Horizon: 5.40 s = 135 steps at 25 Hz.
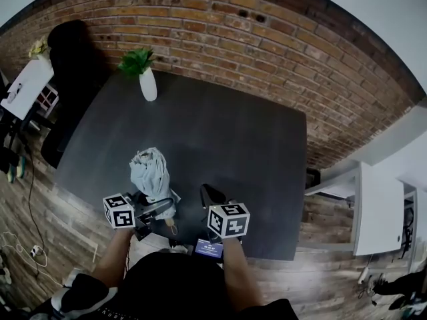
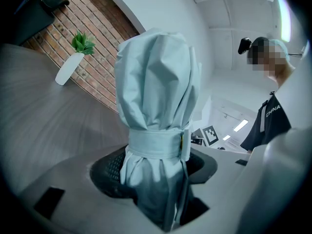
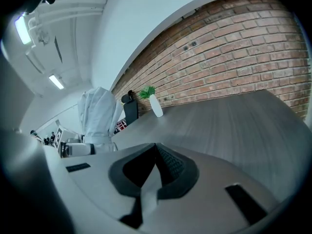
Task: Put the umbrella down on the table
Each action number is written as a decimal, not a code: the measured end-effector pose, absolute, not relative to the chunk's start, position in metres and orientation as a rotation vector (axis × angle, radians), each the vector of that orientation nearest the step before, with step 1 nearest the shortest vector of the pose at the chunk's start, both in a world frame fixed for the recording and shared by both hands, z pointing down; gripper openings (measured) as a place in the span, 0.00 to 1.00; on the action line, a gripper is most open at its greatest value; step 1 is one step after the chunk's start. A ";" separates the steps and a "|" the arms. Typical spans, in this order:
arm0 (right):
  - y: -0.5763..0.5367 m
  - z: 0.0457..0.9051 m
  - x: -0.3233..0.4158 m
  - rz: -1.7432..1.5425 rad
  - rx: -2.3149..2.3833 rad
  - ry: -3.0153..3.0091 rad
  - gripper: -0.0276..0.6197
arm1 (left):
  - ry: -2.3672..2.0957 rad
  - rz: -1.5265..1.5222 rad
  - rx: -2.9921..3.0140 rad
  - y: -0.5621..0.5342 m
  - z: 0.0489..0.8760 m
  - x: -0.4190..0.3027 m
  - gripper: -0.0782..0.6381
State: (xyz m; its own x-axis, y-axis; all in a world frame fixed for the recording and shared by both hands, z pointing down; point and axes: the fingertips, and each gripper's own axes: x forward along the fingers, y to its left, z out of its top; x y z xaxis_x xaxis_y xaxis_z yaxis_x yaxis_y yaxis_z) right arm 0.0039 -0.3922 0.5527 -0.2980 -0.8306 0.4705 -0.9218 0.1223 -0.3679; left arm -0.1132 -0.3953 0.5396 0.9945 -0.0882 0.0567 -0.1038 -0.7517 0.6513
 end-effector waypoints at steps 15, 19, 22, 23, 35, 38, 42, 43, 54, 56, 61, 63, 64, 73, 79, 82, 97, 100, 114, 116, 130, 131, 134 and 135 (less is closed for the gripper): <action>-0.407 0.557 -0.003 0.905 1.705 -2.268 0.06 | -0.125 0.055 2.422 -0.400 0.547 -0.111 0.48; -0.413 0.556 0.000 0.882 1.677 -2.258 0.06 | -0.115 0.097 2.447 -0.410 0.542 -0.106 0.48; -0.419 0.553 0.007 0.805 1.609 -2.244 0.06 | -0.088 0.168 2.502 -0.422 0.532 -0.098 0.48; -0.421 0.551 0.010 0.775 1.580 -2.243 0.06 | -0.077 0.195 2.523 -0.427 0.529 -0.096 0.48; -0.490 0.539 0.078 0.654 1.374 -2.217 0.06 | 0.028 0.706 2.683 -0.522 0.508 -0.035 0.48; -0.516 0.544 0.092 0.649 1.333 -2.188 0.06 | 0.028 0.859 2.680 -0.553 0.516 -0.011 0.48; -0.558 0.550 0.110 0.605 1.289 -2.147 0.06 | 0.001 1.055 2.653 -0.597 0.538 0.016 0.48; -0.568 0.553 0.114 0.602 1.284 -2.137 0.06 | -0.004 1.102 2.639 -0.606 0.547 0.021 0.48; -0.636 0.625 0.146 0.711 1.247 -2.058 0.06 | 0.019 1.526 2.442 -0.671 0.648 0.052 0.48; -0.645 0.637 0.148 0.737 1.250 -2.050 0.06 | 0.012 1.588 2.435 -0.684 0.661 0.055 0.48; -0.661 0.654 0.148 0.781 1.253 -2.052 0.06 | 0.012 1.670 2.436 -0.708 0.680 0.064 0.48; -0.664 0.657 0.148 0.790 1.253 -2.054 0.06 | 0.002 1.672 2.431 -0.712 0.685 0.066 0.48; -0.664 0.659 0.147 0.789 1.248 -2.055 0.06 | -0.007 1.671 2.429 -0.713 0.688 0.067 0.48; -0.668 0.670 0.143 0.769 1.233 -2.062 0.06 | 0.003 1.667 2.438 -0.713 0.702 0.075 0.49; -0.668 0.671 0.140 0.792 1.240 -2.067 0.06 | -0.013 1.618 2.459 -0.716 0.706 0.079 0.49; -0.667 0.674 0.137 0.795 1.230 -2.059 0.06 | -0.053 1.592 2.478 -0.718 0.704 0.080 0.54; -0.646 0.647 0.127 0.785 1.254 -2.016 0.06 | -0.208 1.260 2.547 -0.715 0.623 0.052 0.55; -0.637 0.634 0.115 0.756 1.234 -2.019 0.06 | -0.214 1.186 2.561 -0.703 0.606 0.041 0.53; -0.559 0.582 0.057 0.673 1.266 -2.052 0.06 | -0.127 0.795 2.629 -0.587 0.538 -0.032 0.11; -0.545 0.570 0.047 0.647 1.290 -2.081 0.06 | -0.049 0.751 2.636 -0.558 0.531 -0.039 0.11; -0.442 0.515 0.001 0.602 1.587 -2.243 0.06 | -0.065 0.292 2.751 -0.439 0.498 -0.083 0.11; -0.435 0.515 0.001 0.614 1.621 -2.241 0.05 | -0.080 0.262 2.746 -0.434 0.497 -0.085 0.11; -0.418 0.526 0.006 0.653 1.703 -2.198 0.06 | -0.126 0.173 2.724 -0.423 0.495 -0.092 0.11; -0.414 0.530 0.006 0.665 1.713 -2.189 0.05 | -0.139 0.156 2.721 -0.422 0.496 -0.093 0.11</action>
State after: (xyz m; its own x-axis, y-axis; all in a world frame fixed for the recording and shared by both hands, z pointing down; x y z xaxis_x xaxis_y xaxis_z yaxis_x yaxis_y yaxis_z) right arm 0.0060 -0.4137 0.5297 -0.2561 -0.8347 0.4875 -0.9648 0.1898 -0.1819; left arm -0.0931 -0.4221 0.4957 0.9887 -0.0745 0.1299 -0.1204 -0.9111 0.3943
